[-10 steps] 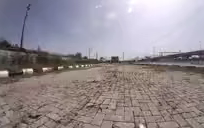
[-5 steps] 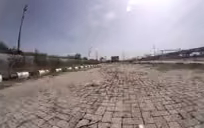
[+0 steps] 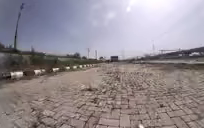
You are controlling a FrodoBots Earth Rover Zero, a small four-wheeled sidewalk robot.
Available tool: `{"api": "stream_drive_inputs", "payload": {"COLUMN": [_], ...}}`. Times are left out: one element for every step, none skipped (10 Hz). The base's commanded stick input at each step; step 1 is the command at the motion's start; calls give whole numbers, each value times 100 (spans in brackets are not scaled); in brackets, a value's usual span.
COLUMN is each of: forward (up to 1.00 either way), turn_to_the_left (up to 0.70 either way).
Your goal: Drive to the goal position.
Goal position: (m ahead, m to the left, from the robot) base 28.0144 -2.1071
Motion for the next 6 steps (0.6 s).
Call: {"api": "stream_drive_inputs", "payload": {"forward": [100,100,100,100,100,100], "turn_to_the_left": [0,0,0,0,0,0]}}
